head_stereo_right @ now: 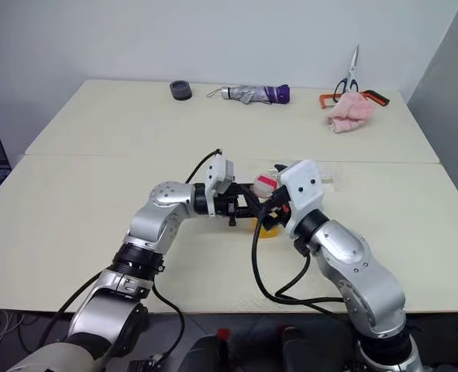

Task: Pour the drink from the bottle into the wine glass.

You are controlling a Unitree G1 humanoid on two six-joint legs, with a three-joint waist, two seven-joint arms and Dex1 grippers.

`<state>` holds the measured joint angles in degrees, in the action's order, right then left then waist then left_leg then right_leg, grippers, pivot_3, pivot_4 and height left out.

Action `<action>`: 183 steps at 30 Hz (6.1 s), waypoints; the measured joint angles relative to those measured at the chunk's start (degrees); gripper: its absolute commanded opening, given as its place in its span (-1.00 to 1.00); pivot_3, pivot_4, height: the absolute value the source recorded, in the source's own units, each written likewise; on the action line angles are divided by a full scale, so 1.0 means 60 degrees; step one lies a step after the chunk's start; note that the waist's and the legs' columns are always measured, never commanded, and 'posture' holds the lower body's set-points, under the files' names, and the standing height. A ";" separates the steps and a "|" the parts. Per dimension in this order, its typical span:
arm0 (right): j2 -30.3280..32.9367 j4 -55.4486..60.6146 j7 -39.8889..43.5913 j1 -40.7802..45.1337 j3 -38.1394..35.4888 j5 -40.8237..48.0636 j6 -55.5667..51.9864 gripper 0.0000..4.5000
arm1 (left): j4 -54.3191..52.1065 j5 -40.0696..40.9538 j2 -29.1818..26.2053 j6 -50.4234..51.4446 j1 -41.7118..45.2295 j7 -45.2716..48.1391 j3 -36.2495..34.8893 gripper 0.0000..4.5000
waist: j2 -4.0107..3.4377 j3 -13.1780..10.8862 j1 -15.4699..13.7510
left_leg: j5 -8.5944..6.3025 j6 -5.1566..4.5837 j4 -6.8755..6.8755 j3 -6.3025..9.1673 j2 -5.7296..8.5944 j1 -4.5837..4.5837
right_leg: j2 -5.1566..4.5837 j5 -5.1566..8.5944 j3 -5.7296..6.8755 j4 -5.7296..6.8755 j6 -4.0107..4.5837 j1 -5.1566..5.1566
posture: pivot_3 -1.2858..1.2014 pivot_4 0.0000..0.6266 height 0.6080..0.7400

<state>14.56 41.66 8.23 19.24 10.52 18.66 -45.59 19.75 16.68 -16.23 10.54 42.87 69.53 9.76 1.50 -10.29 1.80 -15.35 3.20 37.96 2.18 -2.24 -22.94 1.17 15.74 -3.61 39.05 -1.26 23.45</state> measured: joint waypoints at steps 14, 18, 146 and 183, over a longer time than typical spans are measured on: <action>-0.0358 -0.0114 0.0088 -0.0015 -0.0064 -0.0245 -0.0004 -0.19 | 0.0180 -0.0093 0.0023 -0.0175 0.0024 0.0156 0.0000 -0.15 | 0.0000 0.0000 0.0005 | -0.0001 -0.0001 0.0000 0.0001 -0.0001 0.0001 | 0.0001 0.0000 0.0001 0.0002 0.0000 0.0000 | 0.03 -0.52 1.00; -0.0202 -0.0278 0.0563 0.0090 -0.0232 0.0016 -0.0006 -0.19 | 0.0180 -0.0127 0.0011 -0.0194 0.0024 0.0174 -0.0006 -0.15 | 0.0000 0.0000 0.0006 | -0.0001 -0.0002 0.0000 0.0000 -0.0001 0.0002 | 0.0001 0.0000 0.0001 0.0002 0.0000 0.0000 | 0.03 -0.52 1.00; 0.1860 -0.1409 0.3019 0.0357 -0.1016 -0.0158 0.2076 1.00 | 0.0911 -0.0328 0.0033 -0.0977 0.0668 0.0619 0.0146 -0.16 | -0.0036 -0.0023 -0.0004 | -0.0003 -0.0020 0.0008 0.0043 0.0082 0.0001 | -0.0057 -0.0002 0.0008 0.0009 -0.0005 -0.0015 | 0.03 -0.52 1.00; 0.2298 -0.1156 0.3211 -0.0051 -0.1456 0.0487 0.1828 1.00 | 0.1130 -0.0331 -0.0071 -0.1024 0.0679 0.0613 0.0140 -0.16 | -0.0036 -0.0023 -0.0004 | -0.0003 -0.0020 0.0008 0.0043 0.0082 0.0001 | -0.0057 -0.0002 0.0009 0.0010 -0.0005 -0.0015 | 0.03 -0.52 1.00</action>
<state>28.35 34.72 27.49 18.93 1.78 21.59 -34.62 26.53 14.69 -16.66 4.40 46.95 73.21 10.60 1.29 -10.43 1.78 -15.37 3.08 38.01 2.44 -1.75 -22.93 0.83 15.72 -3.56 39.11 -1.29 23.36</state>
